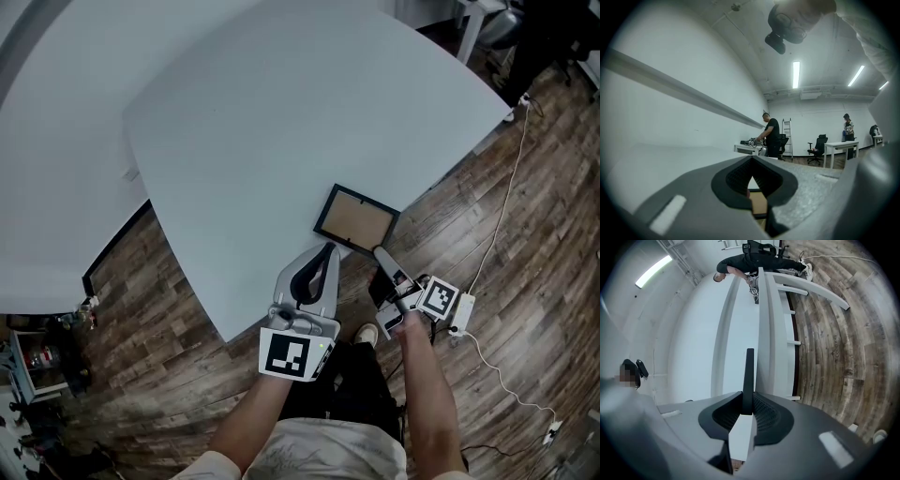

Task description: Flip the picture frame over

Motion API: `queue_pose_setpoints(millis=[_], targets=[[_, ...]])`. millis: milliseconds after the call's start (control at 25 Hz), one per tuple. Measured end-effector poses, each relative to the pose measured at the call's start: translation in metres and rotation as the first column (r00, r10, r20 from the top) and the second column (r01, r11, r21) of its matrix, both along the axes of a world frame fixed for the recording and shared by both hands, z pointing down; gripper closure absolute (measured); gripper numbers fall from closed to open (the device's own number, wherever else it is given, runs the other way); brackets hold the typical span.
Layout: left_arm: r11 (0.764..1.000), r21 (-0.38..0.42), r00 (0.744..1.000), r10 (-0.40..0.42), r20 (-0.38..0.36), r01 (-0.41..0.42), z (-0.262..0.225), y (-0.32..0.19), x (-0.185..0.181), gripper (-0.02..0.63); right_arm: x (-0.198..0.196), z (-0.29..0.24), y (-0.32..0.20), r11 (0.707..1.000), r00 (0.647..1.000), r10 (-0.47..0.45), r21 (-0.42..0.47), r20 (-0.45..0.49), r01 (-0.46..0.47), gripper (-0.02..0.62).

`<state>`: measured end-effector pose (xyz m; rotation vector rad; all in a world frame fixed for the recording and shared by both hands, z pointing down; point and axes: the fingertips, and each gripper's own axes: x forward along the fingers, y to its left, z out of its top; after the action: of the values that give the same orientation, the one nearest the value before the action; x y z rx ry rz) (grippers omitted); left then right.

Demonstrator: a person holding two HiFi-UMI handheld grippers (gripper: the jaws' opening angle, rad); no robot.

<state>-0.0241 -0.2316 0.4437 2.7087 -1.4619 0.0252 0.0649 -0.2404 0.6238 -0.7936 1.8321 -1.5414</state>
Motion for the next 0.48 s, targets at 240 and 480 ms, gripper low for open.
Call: queue_pose_setpoints(millis=[240, 480], targets=[[1.0, 0.006, 1.0, 0.0, -0.014, 0.0, -0.005, -0.002, 0.0, 0.606, 0.007, -0.01, -0.001, 0.999, 0.999, 0.033, 0.016, 0.036, -0.034, 0.499], [1.0, 0.015, 1.0, -0.001, -0.02, 0.001, -0.011, -0.001, 0.001, 0.606, 0.015, -0.031, -0.005, 0.997, 0.999, 0.042, 0.067, -0.008, -0.041, 0.5]])
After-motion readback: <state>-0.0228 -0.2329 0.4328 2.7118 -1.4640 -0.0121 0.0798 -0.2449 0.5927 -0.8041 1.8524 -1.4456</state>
